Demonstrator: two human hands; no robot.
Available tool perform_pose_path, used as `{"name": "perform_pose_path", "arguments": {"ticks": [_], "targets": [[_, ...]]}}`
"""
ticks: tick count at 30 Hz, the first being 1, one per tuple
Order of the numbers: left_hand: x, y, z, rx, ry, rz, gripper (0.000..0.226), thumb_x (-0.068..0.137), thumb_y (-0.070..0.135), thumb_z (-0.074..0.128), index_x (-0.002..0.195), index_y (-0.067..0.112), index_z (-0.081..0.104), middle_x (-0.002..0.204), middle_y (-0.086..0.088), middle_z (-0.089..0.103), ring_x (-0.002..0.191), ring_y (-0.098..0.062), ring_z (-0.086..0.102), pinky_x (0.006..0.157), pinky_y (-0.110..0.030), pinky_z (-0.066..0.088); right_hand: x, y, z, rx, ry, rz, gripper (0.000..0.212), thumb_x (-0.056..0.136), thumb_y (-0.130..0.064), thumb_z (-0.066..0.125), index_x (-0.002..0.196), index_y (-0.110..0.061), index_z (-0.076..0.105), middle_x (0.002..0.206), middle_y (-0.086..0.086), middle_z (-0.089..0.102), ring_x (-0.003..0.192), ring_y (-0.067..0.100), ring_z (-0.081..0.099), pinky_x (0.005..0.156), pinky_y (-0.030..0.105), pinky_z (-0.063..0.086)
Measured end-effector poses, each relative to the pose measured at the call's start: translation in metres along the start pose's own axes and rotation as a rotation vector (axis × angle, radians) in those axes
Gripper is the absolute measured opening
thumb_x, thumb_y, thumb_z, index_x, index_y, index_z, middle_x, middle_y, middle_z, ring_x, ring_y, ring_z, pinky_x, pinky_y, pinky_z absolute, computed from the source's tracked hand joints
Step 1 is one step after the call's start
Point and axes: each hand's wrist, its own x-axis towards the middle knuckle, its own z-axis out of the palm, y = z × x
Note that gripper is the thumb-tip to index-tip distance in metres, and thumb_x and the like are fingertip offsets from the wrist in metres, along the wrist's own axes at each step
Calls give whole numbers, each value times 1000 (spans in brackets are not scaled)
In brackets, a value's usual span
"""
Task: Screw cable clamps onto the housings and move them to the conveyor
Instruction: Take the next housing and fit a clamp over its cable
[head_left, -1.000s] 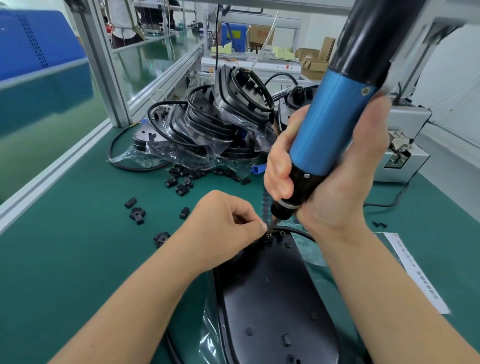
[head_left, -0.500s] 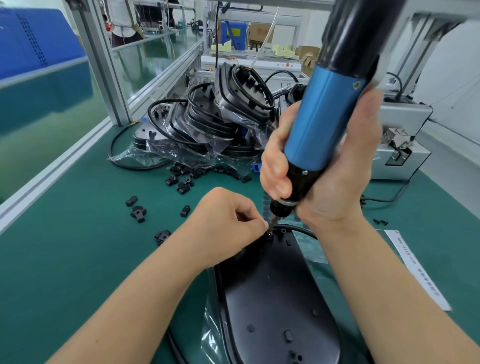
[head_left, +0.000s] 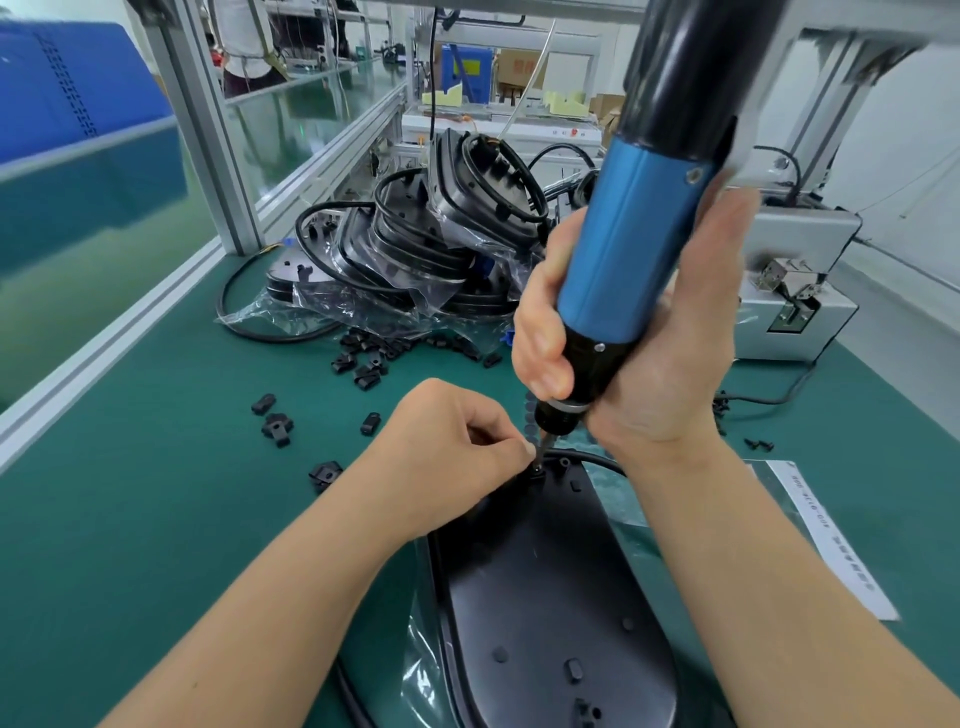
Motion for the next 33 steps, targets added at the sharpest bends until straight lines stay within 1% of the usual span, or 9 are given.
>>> {"name": "perform_pose_path", "arguments": {"ticks": [3,7,12,16,20,25,29,31,33], "targets": [[-1,1,-1,-18,-23,-7,12,80,24,73,68,22,73,65,-6,70,50,-11,54,58,-33,53,-3,0,-3,-21,96,-44,71,71,-74,40,86,-6,51,57,8,50,39,16,45,45,23,37],[-3,3,-6,1,-82,12,13,82,24,71,70,22,74,68,-2,71,53,-11,59,62,-31,55,-9,-17,-24,76,438,-82,67,93,-67,19,83,-10,52,58,6,52,43,16,45,50,22,40],[-1,11,-21,170,-229,51,9,82,27,71,74,26,75,72,13,73,68,-5,67,70,-19,54,-35,-55,-69,3,958,-18,63,81,-76,43,88,-14,51,62,0,55,51,14,49,53,25,46],[16,18,-33,215,-356,-41,32,81,50,67,85,19,76,76,12,72,68,-6,63,73,-20,51,-61,-61,-96,-29,1205,-8,73,82,-71,49,122,-10,48,63,1,57,52,15,53,56,28,50],[50,25,-3,430,-245,78,15,83,31,73,96,23,75,82,14,70,77,1,64,80,-23,51,-79,-54,-110,-109,1296,96,51,88,-64,48,103,-15,47,73,4,55,50,13,56,54,28,52],[82,26,35,704,-456,138,70,75,46,77,136,25,52,136,4,52,126,-19,49,99,-30,38,-86,-50,-117,-303,1316,248,42,93,-59,46,88,-17,48,85,8,58,67,20,62,73,43,57],[96,22,39,848,-471,169,84,61,60,81,134,28,52,100,11,41,103,-18,47,84,-29,39,-100,-47,-121,-952,1360,412,47,90,-58,46,89,-12,54,88,4,53,85,28,52,79,46,50],[98,15,37,838,-460,187,79,61,62,79,130,32,55,101,11,39,102,-17,45,89,-33,42,-105,-48,-118,-1205,1419,300,49,89,-48,55,116,-7,51,100,2,48,103,28,51,90,42,44],[98,8,36,790,-432,217,69,65,59,78,125,32,59,107,9,45,105,-18,47,92,-34,43,-102,-49,-107,-1310,1371,61,36,89,-36,58,116,-13,50,102,-1,49,101,22,53,87,33,41]]}}
